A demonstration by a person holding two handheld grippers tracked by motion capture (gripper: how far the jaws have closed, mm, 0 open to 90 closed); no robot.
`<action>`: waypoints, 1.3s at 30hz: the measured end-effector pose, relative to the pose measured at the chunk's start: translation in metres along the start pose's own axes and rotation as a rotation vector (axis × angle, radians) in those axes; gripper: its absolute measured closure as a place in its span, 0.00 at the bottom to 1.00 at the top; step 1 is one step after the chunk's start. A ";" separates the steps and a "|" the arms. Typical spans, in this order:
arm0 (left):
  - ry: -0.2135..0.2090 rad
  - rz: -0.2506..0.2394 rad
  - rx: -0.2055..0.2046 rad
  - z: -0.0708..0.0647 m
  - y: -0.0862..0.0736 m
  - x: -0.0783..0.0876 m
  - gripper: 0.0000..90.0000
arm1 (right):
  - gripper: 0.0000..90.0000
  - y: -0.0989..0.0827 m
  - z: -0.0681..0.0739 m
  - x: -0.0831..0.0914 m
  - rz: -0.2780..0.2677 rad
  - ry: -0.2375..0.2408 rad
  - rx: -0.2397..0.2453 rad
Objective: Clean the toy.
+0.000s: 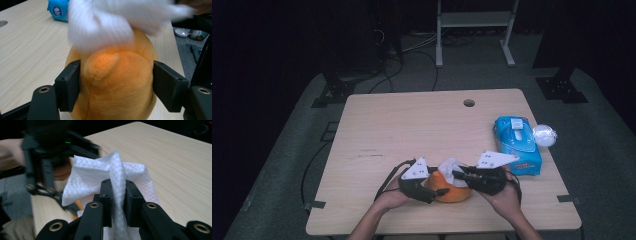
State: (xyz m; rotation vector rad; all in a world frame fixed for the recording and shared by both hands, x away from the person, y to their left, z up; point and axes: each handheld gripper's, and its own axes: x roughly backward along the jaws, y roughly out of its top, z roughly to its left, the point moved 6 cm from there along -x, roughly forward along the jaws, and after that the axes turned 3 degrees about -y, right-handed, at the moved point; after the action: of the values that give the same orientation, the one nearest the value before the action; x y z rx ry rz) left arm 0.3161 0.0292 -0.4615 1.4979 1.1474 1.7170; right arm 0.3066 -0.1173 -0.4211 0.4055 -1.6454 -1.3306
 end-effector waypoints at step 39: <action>-0.015 0.007 -0.064 -0.007 -0.006 -0.002 0.32 | 0.87 -0.005 -0.005 -0.007 0.016 -0.028 -0.028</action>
State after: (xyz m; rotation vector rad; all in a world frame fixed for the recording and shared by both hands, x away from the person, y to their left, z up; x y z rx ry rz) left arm 0.3086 0.0284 -0.4678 1.4745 1.0708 1.7280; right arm 0.3130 -0.1169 -0.4295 0.3575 -1.6478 -1.3517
